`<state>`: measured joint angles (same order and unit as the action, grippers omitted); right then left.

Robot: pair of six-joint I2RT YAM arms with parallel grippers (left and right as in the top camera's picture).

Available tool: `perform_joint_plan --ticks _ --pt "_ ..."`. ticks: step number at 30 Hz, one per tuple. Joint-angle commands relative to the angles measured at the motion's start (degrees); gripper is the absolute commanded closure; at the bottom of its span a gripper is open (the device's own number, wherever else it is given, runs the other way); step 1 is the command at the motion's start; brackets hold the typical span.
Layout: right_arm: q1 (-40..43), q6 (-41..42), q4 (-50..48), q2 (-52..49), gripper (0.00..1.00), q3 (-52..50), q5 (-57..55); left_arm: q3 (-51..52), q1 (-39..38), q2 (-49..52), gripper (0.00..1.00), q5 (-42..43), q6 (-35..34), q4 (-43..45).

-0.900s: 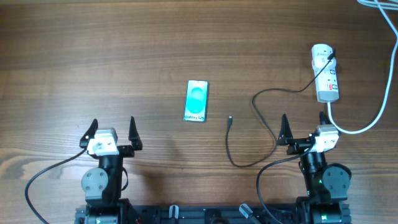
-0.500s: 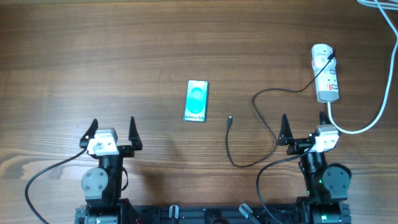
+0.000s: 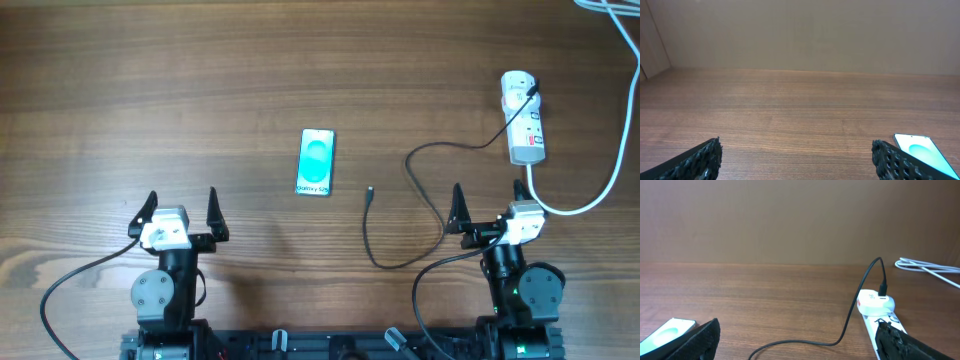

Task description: Plug charger to phone and switch on socket

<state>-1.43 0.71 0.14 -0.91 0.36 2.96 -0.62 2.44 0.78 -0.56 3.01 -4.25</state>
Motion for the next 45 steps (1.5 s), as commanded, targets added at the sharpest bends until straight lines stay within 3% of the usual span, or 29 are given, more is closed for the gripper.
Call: perform_joint_plan --ticks 1,15,18,20,28,35,45 --pt "0.13 -0.66 -0.22 -0.07 0.00 -0.07 -0.35 0.31 0.42 -0.61 0.00 0.70 1.07 -0.07" --pt "0.13 -0.68 -0.22 -0.07 0.00 -0.07 -0.37 0.31 0.46 -0.61 0.00 -0.15 1.27 0.07" --pt "0.13 -0.68 -0.22 -0.07 0.00 -0.07 -0.35 0.28 0.26 -0.37 0.00 14.56 -11.67 1.11" --pt "0.13 -0.66 -0.22 -0.07 0.00 -0.07 -0.35 0.28 0.26 -0.37 0.00 18.10 -15.58 1.62" --pt "0.13 -0.66 -0.22 -0.07 0.00 -0.07 -0.35 0.28 0.26 -0.35 0.00 14.01 -15.47 1.44" --pt "0.13 -0.68 -0.22 -0.07 0.00 -0.07 -0.35 0.28 0.26 -0.35 0.00 17.22 -15.47 1.51" --pt "0.13 -0.68 -0.22 -0.07 0.00 -0.07 -0.35 -2.29 0.31 -0.28 0.00 15.02 -15.47 8.33"
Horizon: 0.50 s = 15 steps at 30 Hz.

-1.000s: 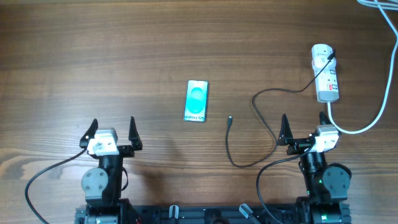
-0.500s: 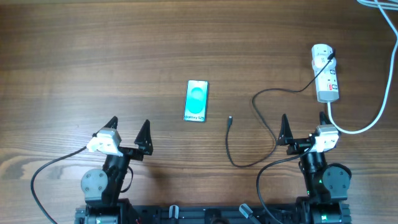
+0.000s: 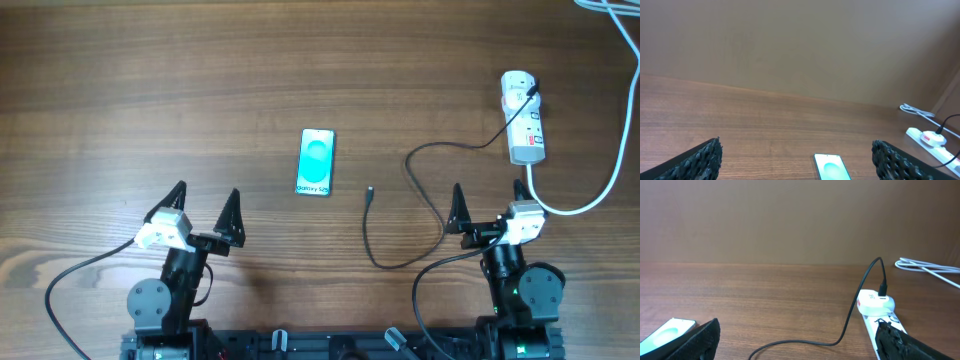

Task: Plug charger to phone and switch on socket
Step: 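Move the left gripper over the light-blue phone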

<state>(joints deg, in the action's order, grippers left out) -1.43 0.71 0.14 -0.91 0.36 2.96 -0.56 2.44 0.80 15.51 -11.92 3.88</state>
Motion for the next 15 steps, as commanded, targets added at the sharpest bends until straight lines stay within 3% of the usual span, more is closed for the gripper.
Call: perform_joint_plan --ticks 1,4,9,11,13,15 --pt "0.13 -0.68 -0.22 -0.07 0.00 -0.07 -0.35 -3.39 0.31 0.02 0.00 -2.03 -0.55 0.17" --pt "0.13 -0.68 -0.22 -0.07 0.00 -0.07 -0.35 -8.41 0.31 3.58 0.00 -4.55 -0.28 -4.44" --pt "0.13 -0.68 -0.22 -0.07 0.00 -0.07 -0.35 -29.94 0.31 25.38 0.00 -4.55 -0.33 -29.20" --pt "0.13 -0.68 -0.22 -0.07 0.00 -0.07 -0.35 -42.27 0.31 36.72 0.00 2.29 -0.33 -41.31" --pt "0.13 -0.68 -0.22 -0.07 0.00 -0.07 -0.35 -46.97 0.31 43.87 0.00 15.19 -0.74 -42.84" --pt "0.13 -0.68 -0.22 -0.07 0.00 -0.07 -0.35 -47.08 0.31 49.40 0.00 21.33 -0.74 -42.66"
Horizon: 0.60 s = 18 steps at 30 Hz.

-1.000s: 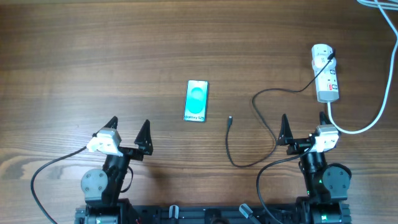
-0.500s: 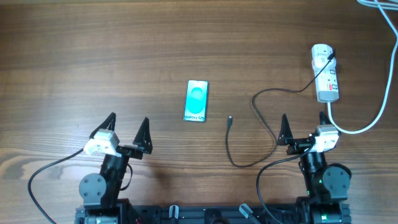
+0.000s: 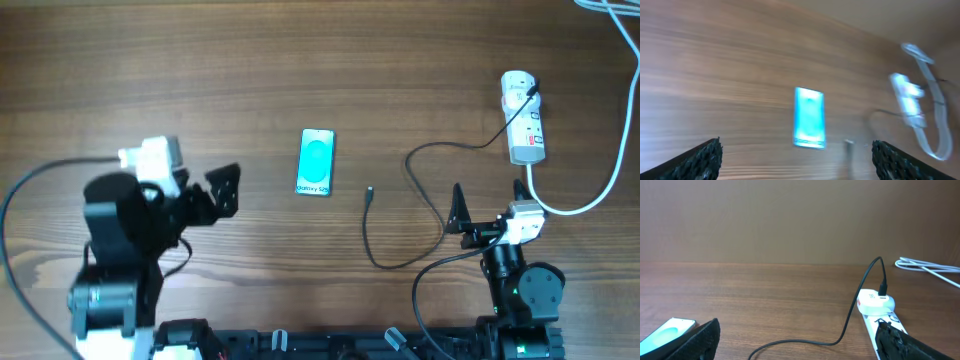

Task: Plug charger to phone and switch on socket
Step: 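Move the left gripper over the light-blue phone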

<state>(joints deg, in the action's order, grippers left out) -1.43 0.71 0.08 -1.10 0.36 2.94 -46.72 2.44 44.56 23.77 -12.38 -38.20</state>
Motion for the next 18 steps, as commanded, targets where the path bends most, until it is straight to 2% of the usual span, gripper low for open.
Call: perform_joint_plan --ticks 1,3,5,7,10,12,15,18 --pt "0.13 -0.68 -0.15 0.13 0.00 -0.07 -0.33 -0.96 0.31 7.96 0.00 14.93 -0.33 -0.09" --pt "0.13 -0.68 -0.15 0.13 0.00 -0.07 -0.33 -3.06 0.31 10.56 0.00 16.61 -2.45 -0.37" --pt "0.13 -0.66 -0.15 0.13 0.00 -0.07 -0.33 -9.49 0.17 13.07 0.01 13.29 -4.83 -5.16" --pt "0.13 -0.68 -0.15 0.13 0.00 -0.07 -0.33 -20.09 -2.32 17.03 0.00 5.95 -4.74 -14.99" --pt "0.13 -0.68 -0.15 0.13 0.00 -0.07 -0.33 -39.08 -10.84 27.26 0.00 -8.48 -4.63 -33.24" --pt "0.13 -0.66 -0.15 0.13 0.00 -0.07 -0.33 -48.26 -16.39 34.69 0.00 -14.03 -4.63 -42.91" --pt "0.13 -0.68 -0.15 0.13 0.00 -0.07 -0.33 -50.31 -25.31 42.58 0.00 -12.07 -4.61 -41.97" --pt "0.13 -0.66 -0.15 0.13 0.00 -0.07 -0.33 -50.25 -30.36 47.80 0.00 -9.77 -5.07 -41.59"
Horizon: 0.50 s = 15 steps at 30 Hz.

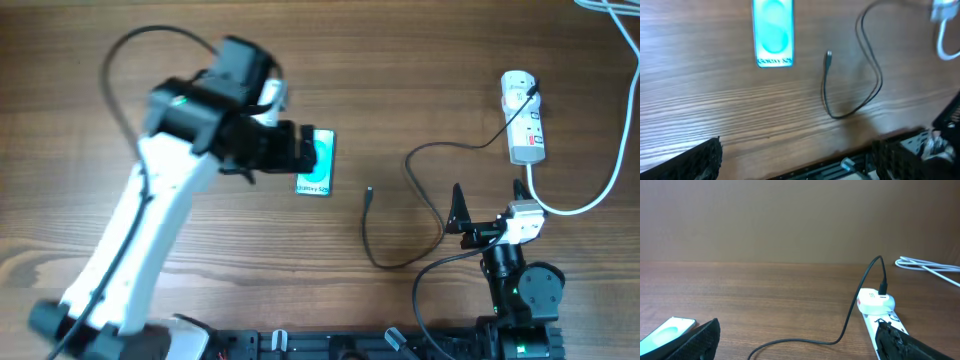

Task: Plug charger to phone and switch on socket
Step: 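Move the left gripper over the light-blue phone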

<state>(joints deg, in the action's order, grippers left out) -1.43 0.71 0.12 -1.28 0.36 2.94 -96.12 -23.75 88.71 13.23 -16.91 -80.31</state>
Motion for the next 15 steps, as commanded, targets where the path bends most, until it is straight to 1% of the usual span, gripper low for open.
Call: perform_joint_plan --ticks 1,2,3,4,5,8,11,13,15 --pt "0.13 -0.66 -0.20 0.31 0.00 -0.07 -0.33 -0.85 -6.69 6.32 0.00 0.81 -0.83 1.07" --pt "0.13 -0.66 -0.20 0.31 0.00 -0.07 -0.33 -0.85 -7.72 7.50 0.00 0.42 -1.97 1.01" --pt "0.13 -0.66 -0.20 0.31 0.00 -0.07 -0.33 -0.85 -8.68 9.09 0.00 -1.68 -5.60 0.68" --pt "0.13 -0.68 -0.20 0.31 0.00 -0.07 -0.33 -0.85 -9.66 11.43 0.00 -5.95 -12.04 -0.48" --pt "0.13 -0.66 -0.20 0.31 0.00 -0.07 -0.35 -0.85 -10.14 13.00 0.00 -7.67 -13.29 -0.79" --pt "0.13 -0.68 -0.20 0.31 0.00 -0.07 -0.35 -0.85 -10.54 16.11 0.00 -7.74 -13.42 0.28" --pt "0.13 -0.66 -0.20 0.31 0.00 -0.07 -0.33 -0.92 -10.25 16.11 0.00 -7.52 -13.46 2.10" --pt "0.13 -0.68 -0.20 0.31 0.00 -0.07 -0.33 -3.26 -7.98 16.33 0.00 -5.60 -13.62 -0.04" --pt "0.13 -0.66 -0.20 0.31 0.00 -0.07 -0.33 -6.23 -6.67 17.22 0.00 -6.01 -13.05 -3.08"
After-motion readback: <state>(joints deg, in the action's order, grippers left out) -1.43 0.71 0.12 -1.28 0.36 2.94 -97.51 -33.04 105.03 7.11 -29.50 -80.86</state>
